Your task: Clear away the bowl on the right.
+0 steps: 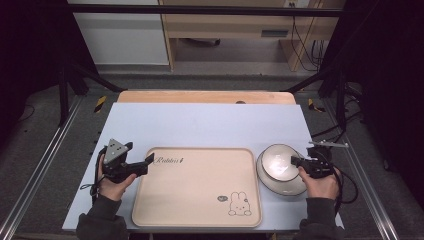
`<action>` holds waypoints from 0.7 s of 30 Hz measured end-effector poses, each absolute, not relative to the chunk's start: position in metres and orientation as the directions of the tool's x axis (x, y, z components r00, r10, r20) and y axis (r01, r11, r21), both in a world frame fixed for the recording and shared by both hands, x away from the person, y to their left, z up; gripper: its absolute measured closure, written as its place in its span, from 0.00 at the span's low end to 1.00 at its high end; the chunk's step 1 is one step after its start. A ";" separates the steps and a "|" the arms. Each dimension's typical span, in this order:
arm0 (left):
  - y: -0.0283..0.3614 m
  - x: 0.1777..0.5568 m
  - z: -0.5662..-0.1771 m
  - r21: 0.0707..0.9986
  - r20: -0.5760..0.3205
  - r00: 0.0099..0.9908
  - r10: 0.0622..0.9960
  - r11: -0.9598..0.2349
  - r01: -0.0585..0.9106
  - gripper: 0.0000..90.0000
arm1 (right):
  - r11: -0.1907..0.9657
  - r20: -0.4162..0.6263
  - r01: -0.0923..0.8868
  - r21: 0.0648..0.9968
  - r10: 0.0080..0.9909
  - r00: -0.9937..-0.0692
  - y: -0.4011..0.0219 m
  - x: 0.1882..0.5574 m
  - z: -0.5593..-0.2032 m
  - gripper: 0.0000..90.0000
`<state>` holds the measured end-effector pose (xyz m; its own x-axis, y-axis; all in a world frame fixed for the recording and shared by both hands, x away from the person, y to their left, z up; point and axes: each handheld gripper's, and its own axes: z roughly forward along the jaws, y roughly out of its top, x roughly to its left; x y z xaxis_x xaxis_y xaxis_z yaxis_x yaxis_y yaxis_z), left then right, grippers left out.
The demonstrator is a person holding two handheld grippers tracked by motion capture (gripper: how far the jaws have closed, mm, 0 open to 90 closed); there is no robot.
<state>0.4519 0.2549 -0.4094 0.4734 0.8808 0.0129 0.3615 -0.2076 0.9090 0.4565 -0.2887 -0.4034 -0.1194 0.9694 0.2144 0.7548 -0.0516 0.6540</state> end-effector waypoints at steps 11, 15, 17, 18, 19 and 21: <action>0.255 0.452 -0.410 0.909 0.011 0.474 0.881 -0.206 0.362 0.15 | -0.045 0.225 0.740 0.672 0.963 -0.146 -0.284 0.452 -0.396 0.92; 0.255 0.452 -0.410 0.910 0.010 0.475 0.880 -0.206 0.361 0.15 | -0.025 0.217 0.723 0.690 0.960 -0.174 -0.280 0.451 -0.391 0.92; 0.255 0.452 -0.410 0.909 0.010 0.475 0.880 -0.206 0.362 0.15 | -0.024 0.222 0.719 0.694 0.958 -0.183 -0.278 0.450 -0.389 0.92; 0.255 0.452 -0.410 0.909 0.010 0.476 0.880 -0.206 0.363 0.15 | -0.032 0.232 0.721 0.692 0.956 -0.181 -0.276 0.449 -0.387 0.92; 0.255 0.452 -0.410 0.909 0.010 0.476 0.879 -0.207 0.363 0.15 | -0.025 0.230 0.716 0.698 0.954 -0.191 -0.275 0.449 -0.386 0.92; 0.255 0.452 -0.410 0.909 0.010 0.476 0.879 -0.206 0.363 0.15 | -0.019 0.232 0.713 0.701 0.951 -0.203 -0.272 0.448 -0.384 0.92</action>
<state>0.4520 0.2547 -0.4097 0.4763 0.8792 0.0097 0.3625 -0.2064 0.9088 0.4482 -0.2722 -0.3842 -0.2034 0.9512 0.2322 0.7130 -0.0186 0.7009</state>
